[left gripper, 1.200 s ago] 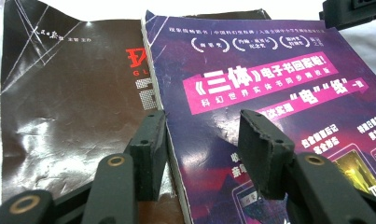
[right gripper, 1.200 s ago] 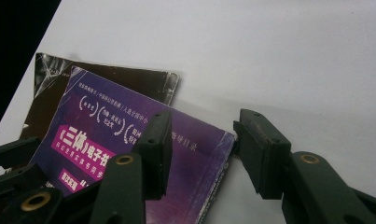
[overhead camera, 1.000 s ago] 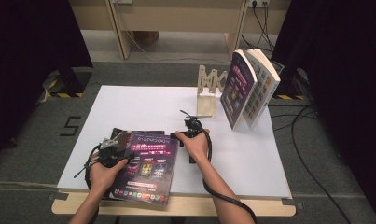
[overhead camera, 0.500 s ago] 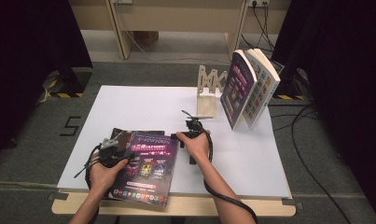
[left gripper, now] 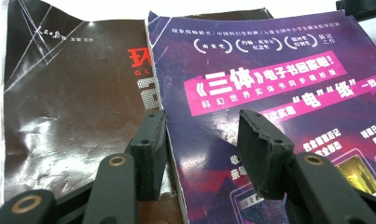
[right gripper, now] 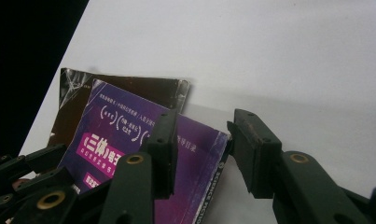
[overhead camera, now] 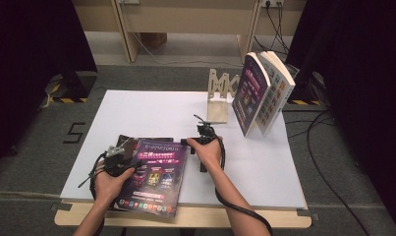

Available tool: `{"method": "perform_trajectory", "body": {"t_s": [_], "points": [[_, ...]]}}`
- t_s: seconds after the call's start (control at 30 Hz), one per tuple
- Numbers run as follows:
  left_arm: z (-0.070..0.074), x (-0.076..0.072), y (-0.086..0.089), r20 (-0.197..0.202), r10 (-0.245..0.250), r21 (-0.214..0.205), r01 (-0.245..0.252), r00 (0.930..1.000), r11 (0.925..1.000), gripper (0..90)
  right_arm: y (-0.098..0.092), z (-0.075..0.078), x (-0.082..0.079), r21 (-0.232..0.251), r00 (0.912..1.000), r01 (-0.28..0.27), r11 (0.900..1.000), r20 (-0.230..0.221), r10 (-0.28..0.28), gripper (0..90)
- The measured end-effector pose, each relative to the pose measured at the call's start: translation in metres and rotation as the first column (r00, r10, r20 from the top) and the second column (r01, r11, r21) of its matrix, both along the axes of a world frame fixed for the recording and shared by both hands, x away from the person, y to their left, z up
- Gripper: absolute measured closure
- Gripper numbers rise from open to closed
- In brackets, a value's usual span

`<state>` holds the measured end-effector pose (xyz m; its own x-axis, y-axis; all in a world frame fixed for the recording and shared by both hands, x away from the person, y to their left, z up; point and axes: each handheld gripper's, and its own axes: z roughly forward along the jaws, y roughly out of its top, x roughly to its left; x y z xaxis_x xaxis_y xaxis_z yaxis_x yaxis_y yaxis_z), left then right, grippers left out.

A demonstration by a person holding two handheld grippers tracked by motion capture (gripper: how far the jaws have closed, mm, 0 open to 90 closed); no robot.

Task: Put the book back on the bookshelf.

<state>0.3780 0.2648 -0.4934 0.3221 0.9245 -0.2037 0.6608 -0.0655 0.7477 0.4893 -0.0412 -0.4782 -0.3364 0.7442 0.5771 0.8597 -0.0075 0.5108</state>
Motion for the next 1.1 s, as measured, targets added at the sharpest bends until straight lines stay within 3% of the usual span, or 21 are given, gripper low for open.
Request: {"method": "perform_trajectory", "body": {"t_s": [0.43, 0.5, 0.63, 1.0, 1.1], "points": [[-0.0004, -0.0002, -0.0003, 0.006, -0.005, 0.003, 0.005, 1.0000, 1.0000, 53.0, 0.0001, 0.0004, 0.0000, -0.039, 0.9972, -0.018, 0.9991, -0.074, 0.015, 59.3], [-0.0002, -0.0003, -0.0005, 0.005, -0.005, 0.007, 0.005, 1.0000, 1.0000, 52.9, 0.0000, -0.0015, -0.0004, -0.040, 0.9974, -0.023, 0.9989, -0.069, 0.020, 59.3], [-0.0001, -0.0002, -0.0003, 0.004, -0.005, 0.006, 0.005, 1.0000, 1.0000, 53.0, 0.0008, -0.0044, -0.0025, -0.033, 0.9955, -0.023, 0.9992, -0.093, 0.020, 59.1], [-0.0003, -0.0003, -0.0001, 0.004, -0.003, 0.001, 0.003, 1.0000, 1.0000, 53.0, 0.0013, -0.0066, -0.0044, -0.022, 0.9951, -0.032, 0.9992, -0.094, 0.029, 59.3], [-0.0002, -0.0004, -0.0002, 0.003, 0.000, 0.002, 0.000, 1.0000, 1.0000, 53.0, 0.0018, -0.0079, -0.0055, 0.014, 0.9897, -0.052, 0.9986, -0.133, 0.053, 60.4]]}}
